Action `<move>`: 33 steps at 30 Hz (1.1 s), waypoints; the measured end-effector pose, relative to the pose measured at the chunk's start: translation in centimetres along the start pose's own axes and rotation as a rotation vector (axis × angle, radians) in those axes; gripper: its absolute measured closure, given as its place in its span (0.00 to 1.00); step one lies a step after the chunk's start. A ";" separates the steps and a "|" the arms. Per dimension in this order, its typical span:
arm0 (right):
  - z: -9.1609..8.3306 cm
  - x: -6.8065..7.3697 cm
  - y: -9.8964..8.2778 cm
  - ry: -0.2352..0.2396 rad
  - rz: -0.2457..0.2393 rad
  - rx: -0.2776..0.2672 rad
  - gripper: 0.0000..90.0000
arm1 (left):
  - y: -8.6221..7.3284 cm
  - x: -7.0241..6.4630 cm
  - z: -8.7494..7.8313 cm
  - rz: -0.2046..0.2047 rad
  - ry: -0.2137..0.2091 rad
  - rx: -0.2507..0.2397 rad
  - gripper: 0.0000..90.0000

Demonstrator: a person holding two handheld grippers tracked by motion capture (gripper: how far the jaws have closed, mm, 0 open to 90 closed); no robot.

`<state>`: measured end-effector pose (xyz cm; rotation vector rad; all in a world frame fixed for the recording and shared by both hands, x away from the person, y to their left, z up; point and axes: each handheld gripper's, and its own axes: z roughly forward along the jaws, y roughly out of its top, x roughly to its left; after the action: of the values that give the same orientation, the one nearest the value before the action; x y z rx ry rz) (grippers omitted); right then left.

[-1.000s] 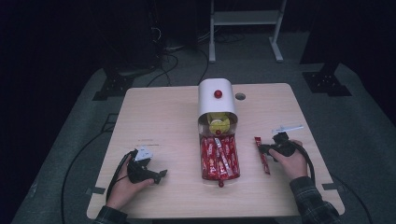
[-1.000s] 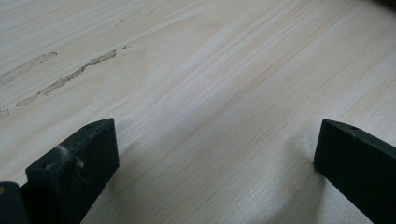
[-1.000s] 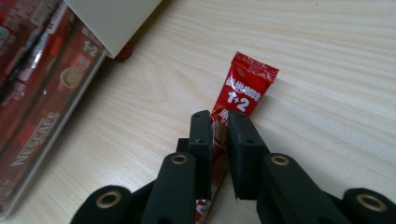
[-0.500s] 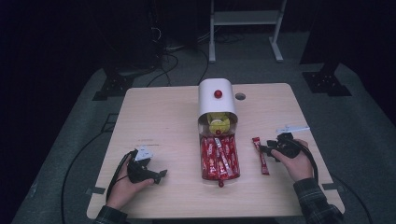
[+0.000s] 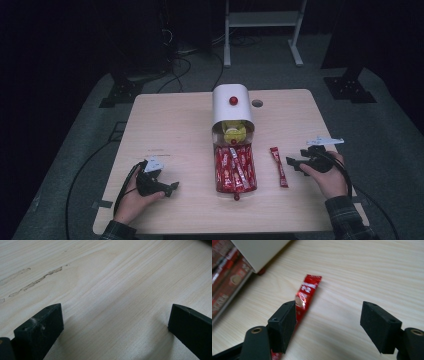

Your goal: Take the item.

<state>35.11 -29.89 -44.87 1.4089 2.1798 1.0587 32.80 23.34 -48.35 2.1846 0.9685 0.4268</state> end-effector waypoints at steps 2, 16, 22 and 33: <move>-0.2 -0.3 -0.4 -0.006 0.008 0.003 0.30 | 0.0 0.0 0.0 0.001 0.000 0.001 0.00; -1.6 -2.1 -2.6 -0.071 0.022 0.028 0.25 | 0.0 0.0 0.0 0.000 0.000 0.001 0.00; -1.5 -2.5 -3.2 -0.088 0.032 0.055 0.23 | 0.0 0.0 0.0 0.003 0.001 0.000 0.00; -0.8 -2.6 -4.1 -0.118 0.015 0.106 0.20 | 0.0 0.0 0.0 -0.001 0.000 -0.003 0.00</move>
<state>33.20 -33.49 -47.64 1.4949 2.1714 0.8534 32.78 23.32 -48.36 2.1812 0.9682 0.4279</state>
